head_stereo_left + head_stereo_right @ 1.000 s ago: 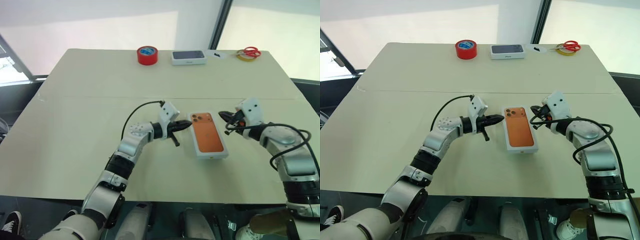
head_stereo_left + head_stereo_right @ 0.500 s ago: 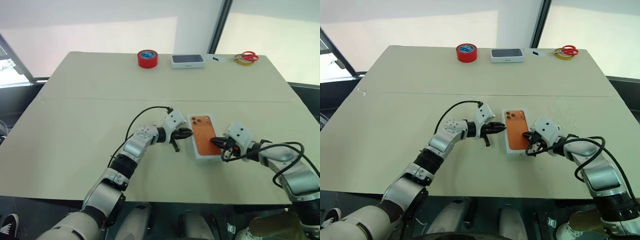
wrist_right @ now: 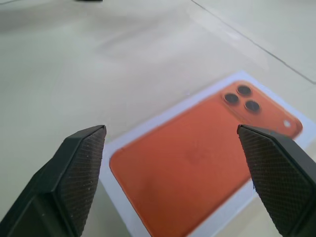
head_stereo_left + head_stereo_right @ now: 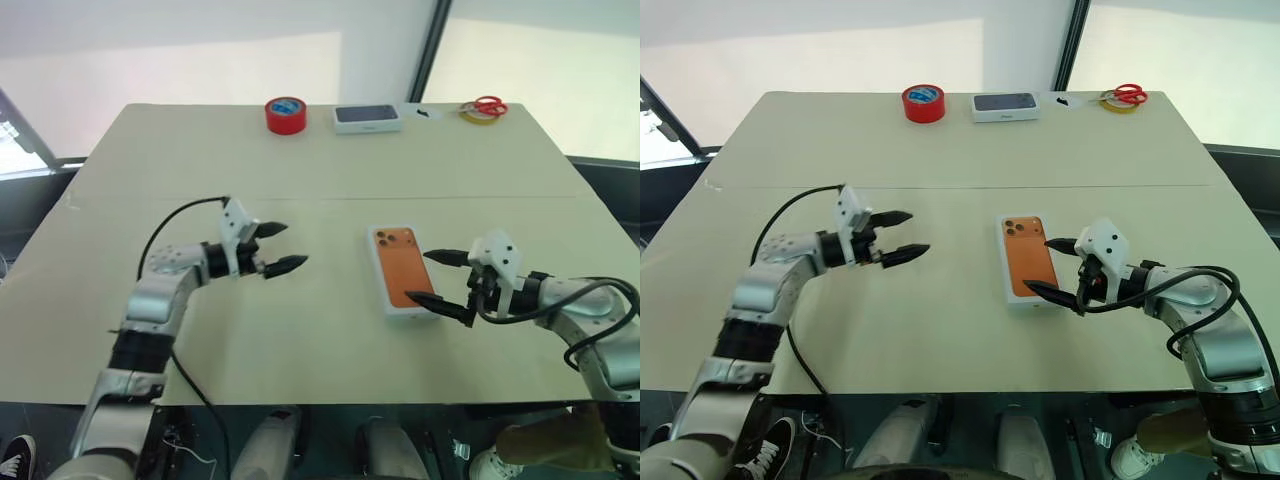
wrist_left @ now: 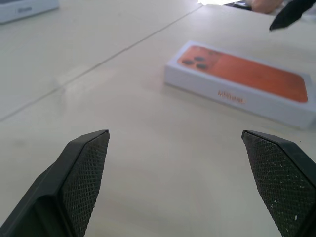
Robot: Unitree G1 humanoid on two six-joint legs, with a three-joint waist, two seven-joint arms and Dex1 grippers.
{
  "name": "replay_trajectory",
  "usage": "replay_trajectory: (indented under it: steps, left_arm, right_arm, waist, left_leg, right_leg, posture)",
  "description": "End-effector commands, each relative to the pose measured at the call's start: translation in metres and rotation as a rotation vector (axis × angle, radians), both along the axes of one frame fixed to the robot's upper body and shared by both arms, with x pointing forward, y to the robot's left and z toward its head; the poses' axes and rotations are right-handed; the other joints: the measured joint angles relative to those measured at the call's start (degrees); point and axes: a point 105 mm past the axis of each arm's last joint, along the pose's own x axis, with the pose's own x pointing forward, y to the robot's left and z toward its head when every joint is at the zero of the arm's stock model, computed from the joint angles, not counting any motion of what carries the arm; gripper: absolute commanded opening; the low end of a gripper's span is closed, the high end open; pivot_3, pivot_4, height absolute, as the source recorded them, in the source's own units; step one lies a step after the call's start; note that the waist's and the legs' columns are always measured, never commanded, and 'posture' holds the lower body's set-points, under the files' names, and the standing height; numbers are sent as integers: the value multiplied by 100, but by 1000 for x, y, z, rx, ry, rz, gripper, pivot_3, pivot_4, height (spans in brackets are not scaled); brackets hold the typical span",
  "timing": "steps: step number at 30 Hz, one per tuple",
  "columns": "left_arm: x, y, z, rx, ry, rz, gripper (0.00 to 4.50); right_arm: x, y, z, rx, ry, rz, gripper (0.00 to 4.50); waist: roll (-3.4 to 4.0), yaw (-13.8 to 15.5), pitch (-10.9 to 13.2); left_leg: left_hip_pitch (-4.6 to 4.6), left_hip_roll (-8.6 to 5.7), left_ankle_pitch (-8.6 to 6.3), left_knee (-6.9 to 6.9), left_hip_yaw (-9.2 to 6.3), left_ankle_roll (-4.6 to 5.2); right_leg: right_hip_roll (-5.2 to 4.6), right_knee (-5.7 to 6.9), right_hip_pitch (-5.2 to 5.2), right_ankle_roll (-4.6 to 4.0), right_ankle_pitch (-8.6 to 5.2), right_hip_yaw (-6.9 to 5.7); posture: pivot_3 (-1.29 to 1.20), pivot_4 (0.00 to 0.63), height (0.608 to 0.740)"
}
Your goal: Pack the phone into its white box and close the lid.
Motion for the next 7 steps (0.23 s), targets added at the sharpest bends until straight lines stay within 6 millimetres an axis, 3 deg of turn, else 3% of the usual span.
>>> replay_trajectory:
  steps: [1, 7]
  left_arm:
    - [-10, 25, 11, 25, -42, 49, 4500]
    - [-26, 61, -3, 60, 1, 147, 4500]
  right_arm:
    - [-2, -23, 7, -47, -26, -16, 4434]
    - [-1, -48, 2, -91, -6, -60, 4434]
  waist:
    - [0, 40, 0]
    - [4, 55, 2]
  left_leg:
    - [0, 0, -1, 0, 2, 1]
    - [1, 1, -3, -8, 9, 2]
  right_leg:
    - [0, -1, 0, -1, 0, 1]
    - [-2, -2, -3, -19, -10, 9]
  posture:
    - [0, 150, 736]
    - [0, 150, 736]
